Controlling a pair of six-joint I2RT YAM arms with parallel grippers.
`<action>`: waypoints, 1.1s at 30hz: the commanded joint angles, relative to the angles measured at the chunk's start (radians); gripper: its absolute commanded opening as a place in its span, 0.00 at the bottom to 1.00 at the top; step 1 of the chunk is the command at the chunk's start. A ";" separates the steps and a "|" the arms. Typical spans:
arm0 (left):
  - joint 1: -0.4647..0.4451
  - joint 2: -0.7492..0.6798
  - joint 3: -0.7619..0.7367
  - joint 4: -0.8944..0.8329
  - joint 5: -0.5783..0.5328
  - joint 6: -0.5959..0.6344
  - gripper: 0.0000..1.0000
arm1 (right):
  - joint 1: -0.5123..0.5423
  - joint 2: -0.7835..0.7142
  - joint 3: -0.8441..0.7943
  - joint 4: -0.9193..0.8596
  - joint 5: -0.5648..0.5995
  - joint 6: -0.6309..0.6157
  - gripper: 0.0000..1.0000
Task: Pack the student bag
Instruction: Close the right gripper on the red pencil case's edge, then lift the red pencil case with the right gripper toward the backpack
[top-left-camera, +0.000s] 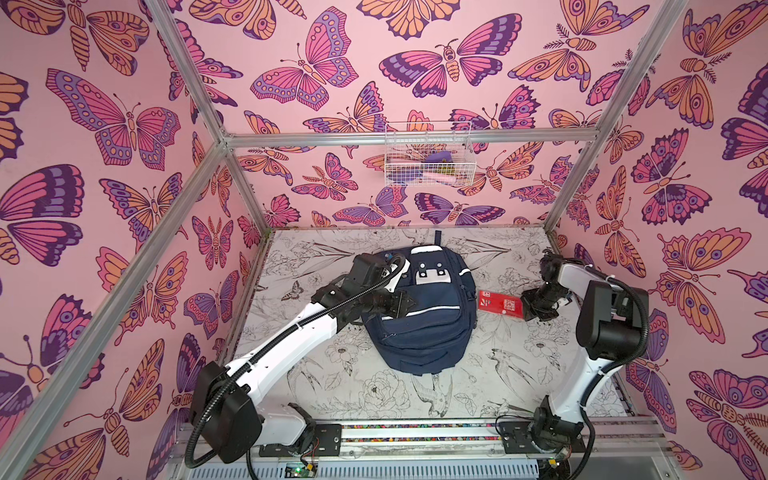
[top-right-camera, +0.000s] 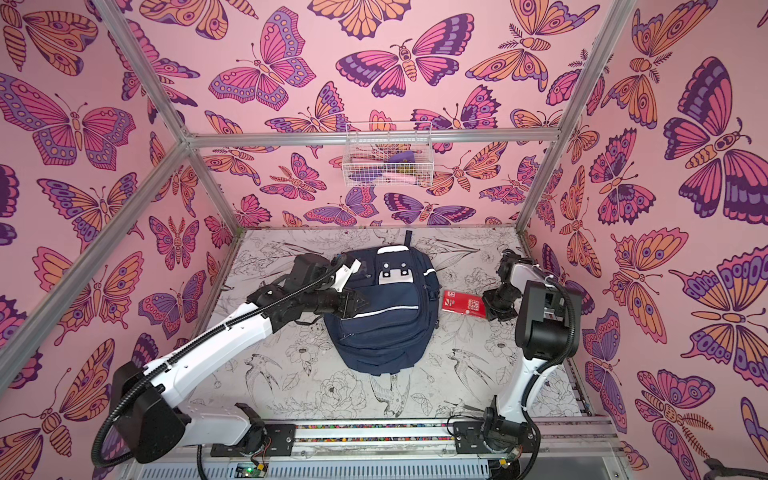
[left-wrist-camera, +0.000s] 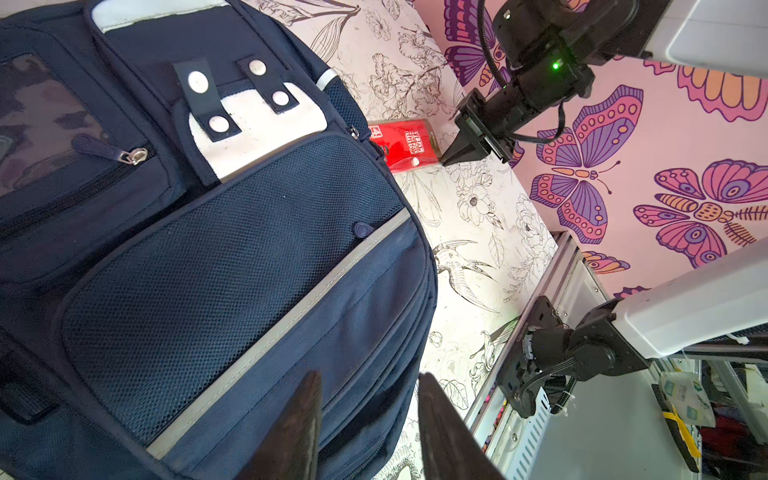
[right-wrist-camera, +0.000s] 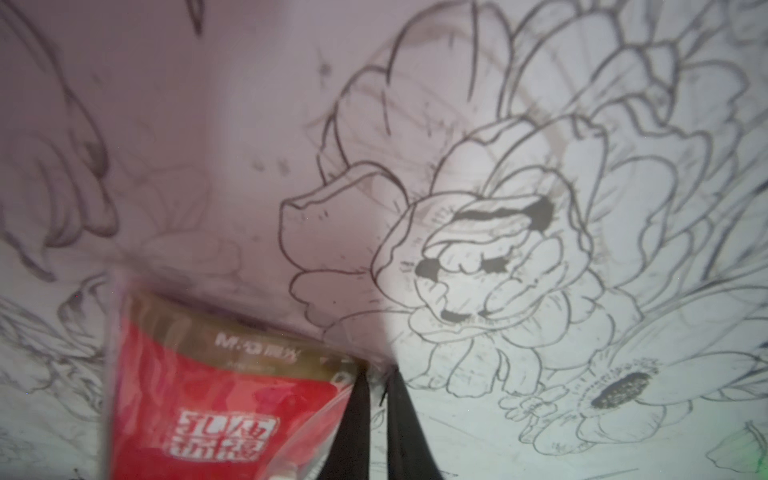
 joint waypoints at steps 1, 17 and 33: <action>0.007 -0.035 -0.016 0.004 -0.011 -0.013 0.40 | 0.006 0.041 0.008 0.084 0.031 -0.020 0.01; 0.009 0.014 0.045 0.008 0.031 -0.055 0.41 | 0.066 -0.055 0.035 -0.038 0.086 -0.151 0.47; 0.032 0.000 0.026 0.012 0.061 -0.029 0.40 | 0.093 0.118 0.160 -0.073 0.112 -0.103 0.44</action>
